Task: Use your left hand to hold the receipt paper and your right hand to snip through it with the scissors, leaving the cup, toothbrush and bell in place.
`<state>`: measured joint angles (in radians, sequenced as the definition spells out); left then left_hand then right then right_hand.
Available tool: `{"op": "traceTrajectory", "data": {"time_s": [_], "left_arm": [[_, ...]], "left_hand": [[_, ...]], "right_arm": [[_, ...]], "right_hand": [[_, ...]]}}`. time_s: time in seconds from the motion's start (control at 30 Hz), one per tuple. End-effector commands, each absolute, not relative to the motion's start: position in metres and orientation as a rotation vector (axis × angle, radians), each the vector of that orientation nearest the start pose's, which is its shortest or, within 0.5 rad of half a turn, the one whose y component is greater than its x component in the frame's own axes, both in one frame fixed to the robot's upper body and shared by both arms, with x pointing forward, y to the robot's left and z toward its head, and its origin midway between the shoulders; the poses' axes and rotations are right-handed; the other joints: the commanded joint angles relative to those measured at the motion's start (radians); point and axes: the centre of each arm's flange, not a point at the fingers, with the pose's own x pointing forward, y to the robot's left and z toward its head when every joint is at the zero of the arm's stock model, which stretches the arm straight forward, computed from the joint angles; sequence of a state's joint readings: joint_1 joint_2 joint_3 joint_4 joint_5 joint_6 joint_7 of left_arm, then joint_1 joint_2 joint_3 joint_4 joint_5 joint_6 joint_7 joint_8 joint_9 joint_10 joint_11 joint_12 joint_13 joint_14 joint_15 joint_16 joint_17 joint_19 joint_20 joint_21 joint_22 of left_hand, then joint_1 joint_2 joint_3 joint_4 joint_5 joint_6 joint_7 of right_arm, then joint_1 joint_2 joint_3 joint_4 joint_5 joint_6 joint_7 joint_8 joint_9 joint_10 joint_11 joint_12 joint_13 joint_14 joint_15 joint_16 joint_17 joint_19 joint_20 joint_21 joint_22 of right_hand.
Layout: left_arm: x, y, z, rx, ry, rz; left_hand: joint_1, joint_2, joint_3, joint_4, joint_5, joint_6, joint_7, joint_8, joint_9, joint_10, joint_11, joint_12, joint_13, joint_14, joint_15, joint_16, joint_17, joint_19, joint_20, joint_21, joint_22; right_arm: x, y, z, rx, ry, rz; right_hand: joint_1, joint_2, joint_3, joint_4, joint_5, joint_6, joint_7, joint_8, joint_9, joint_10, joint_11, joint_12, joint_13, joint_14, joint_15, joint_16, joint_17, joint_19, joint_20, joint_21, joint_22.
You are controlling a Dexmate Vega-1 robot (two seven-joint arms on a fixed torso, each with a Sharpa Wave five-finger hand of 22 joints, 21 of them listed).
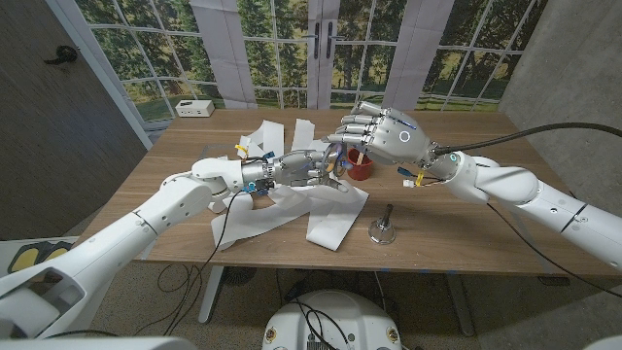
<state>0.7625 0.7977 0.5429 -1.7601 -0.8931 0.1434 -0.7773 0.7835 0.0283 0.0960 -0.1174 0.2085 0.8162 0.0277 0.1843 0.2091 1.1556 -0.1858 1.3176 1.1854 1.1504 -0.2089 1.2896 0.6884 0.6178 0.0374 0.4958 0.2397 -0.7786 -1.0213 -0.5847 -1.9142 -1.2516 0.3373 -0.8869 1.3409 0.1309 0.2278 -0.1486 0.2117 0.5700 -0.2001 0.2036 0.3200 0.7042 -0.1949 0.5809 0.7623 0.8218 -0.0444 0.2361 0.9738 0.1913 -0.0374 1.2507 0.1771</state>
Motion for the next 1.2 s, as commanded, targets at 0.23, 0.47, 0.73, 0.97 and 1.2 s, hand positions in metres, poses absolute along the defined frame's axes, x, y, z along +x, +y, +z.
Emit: {"op": "traceTrajectory", "data": {"time_s": [0.23,0.47,0.73,0.97,1.2], "left_arm": [[0.5272,0.1538,-0.0039,0.25,-0.325,-1.24],[0.527,0.1552,-0.0058,0.234,-0.322,-1.228],[0.5286,0.154,-0.0064,0.209,-0.325,-1.235],[0.5294,0.1549,-0.0067,0.184,-0.327,-1.217],[0.5299,0.1578,-0.0095,0.147,-0.318,-1.173]], "left_hand": [[0.045,0.029,0.023,-0.018,-0.008,0.054,0.01,0.015,0.003,-0.03,-0.029,0.01,0.003,-0.005,-0.001,0.013,0.012,-0.004,-0.009,0.013,0.004],[0.087,0.053,0.046,-0.033,-0.014,0.075,0.013,0.024,0.019,-0.035,-0.029,0.012,0.006,-0.013,-0.001,0.025,0.019,-0.012,-0.008,0.019,0.008],[0.133,0.082,0.074,-0.04,-0.023,0.112,-0.004,0.047,0.056,-0.052,-0.03,0.02,0.017,-0.026,-0.001,0.037,0.023,-0.024,-0.004,0.03,0.015],[0.164,0.097,0.092,-0.044,-0.028,0.13,-0.03,0.068,0.098,-0.062,-0.03,0.018,0.014,-0.044,-0.002,0.041,0.022,-0.036,-0.006,0.039,0.021],[0.206,0.116,0.117,-0.049,-0.028,0.158,-0.058,0.104,0.167,-0.091,-0.031,0.006,0.003,-0.084,-0.003,0.042,0.024,-0.07,0.002,0.045,0.028]], "right_arm": [[0.4481,-0.1715,0.0439,-1.653,-1.99,-0.174],[0.4483,-0.173,0.0445,-1.649,-1.987,-0.178],[0.4473,-0.1732,0.0455,-1.639,-1.997,-0.175],[0.4487,-0.173,0.0447,-1.636,-1.995,-0.167],[0.4506,-0.1729,0.0437,-1.639,-1.99,-0.157]], "right_hand": [[0.007,0.01,0.007,0.001,0.008,0.011,-0.001,-0.004,-0.002,0.017,-0.005,0.003,-0.001,0.07,-0.197,0.003,0.004,0.014,-0.133,0.006,0.0],[0.007,0.01,0.007,0.001,0.009,0.011,0.001,-0.004,-0.003,0.02,-0.005,0.005,0.0,0.071,-0.197,0.002,0.004,0.016,-0.133,0.004,0.0],[0.006,0.009,0.007,0.001,0.009,0.012,0.001,-0.004,-0.004,0.018,-0.004,0.006,0.001,0.073,-0.197,0.002,0.005,0.018,-0.133,0.003,0.0],[0.006,0.009,0.008,0.001,0.01,0.013,0.001,-0.004,-0.004,0.02,-0.005,0.006,-0.001,0.075,-0.197,0.002,0.006,0.02,-0.133,0.001,0.0],[0.006,0.007,0.008,0.0,0.01,0.014,0.0,-0.004,-0.005,0.022,-0.005,0.007,-0.001,0.075,-0.197,0.002,0.007,0.021,-0.133,0.0,0.0]]}}
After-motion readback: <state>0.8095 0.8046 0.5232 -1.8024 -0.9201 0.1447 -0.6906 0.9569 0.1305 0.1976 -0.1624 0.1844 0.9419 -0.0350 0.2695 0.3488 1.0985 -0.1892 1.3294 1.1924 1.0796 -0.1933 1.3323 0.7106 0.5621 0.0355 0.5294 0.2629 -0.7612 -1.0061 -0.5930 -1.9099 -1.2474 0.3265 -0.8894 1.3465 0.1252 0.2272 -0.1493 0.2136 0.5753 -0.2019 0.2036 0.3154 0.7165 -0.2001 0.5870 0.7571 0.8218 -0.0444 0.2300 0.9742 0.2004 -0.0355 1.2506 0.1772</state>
